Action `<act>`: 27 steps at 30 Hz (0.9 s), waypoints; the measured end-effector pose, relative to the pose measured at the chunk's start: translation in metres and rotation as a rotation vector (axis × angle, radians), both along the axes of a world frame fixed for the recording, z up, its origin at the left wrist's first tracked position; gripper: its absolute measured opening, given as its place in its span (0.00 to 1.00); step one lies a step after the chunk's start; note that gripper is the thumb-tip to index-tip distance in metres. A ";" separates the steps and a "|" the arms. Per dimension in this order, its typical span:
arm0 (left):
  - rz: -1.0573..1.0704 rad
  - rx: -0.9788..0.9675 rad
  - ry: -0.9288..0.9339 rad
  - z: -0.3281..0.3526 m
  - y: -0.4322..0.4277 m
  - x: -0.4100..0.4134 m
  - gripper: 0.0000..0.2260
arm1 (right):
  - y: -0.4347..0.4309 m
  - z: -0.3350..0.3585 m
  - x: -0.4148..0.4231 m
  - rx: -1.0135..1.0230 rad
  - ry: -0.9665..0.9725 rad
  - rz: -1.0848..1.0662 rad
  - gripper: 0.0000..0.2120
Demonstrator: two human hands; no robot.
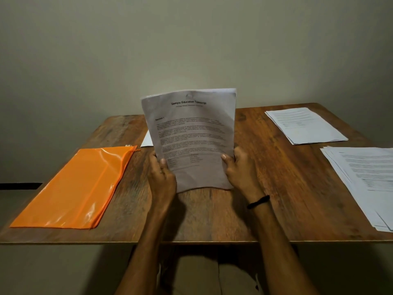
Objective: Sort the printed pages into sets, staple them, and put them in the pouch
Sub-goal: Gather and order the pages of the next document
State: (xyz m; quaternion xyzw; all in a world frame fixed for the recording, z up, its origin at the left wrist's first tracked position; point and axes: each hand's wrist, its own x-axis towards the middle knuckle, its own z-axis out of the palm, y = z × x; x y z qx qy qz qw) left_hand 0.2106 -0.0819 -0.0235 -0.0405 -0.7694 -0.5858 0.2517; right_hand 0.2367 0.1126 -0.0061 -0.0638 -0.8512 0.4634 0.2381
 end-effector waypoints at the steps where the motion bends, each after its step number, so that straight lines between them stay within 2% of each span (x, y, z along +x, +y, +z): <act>1: 0.000 0.003 -0.004 0.000 0.000 0.000 0.09 | 0.000 0.000 0.000 0.000 0.001 -0.007 0.05; 16: 0.045 -0.031 -0.025 -0.010 0.000 -0.004 0.11 | 0.003 -0.004 0.001 -0.061 0.037 -0.003 0.01; 22: 0.084 -0.086 -0.059 -0.006 0.001 -0.007 0.11 | 0.004 -0.009 0.000 -0.054 0.027 0.013 0.05; 24: 0.088 -0.105 -0.106 0.000 0.001 -0.005 0.10 | 0.007 -0.004 0.002 -0.107 0.018 0.074 0.04; 27: 0.096 -0.134 -0.227 0.005 -0.001 -0.004 0.08 | 0.012 0.004 0.006 -0.292 -0.038 0.210 0.13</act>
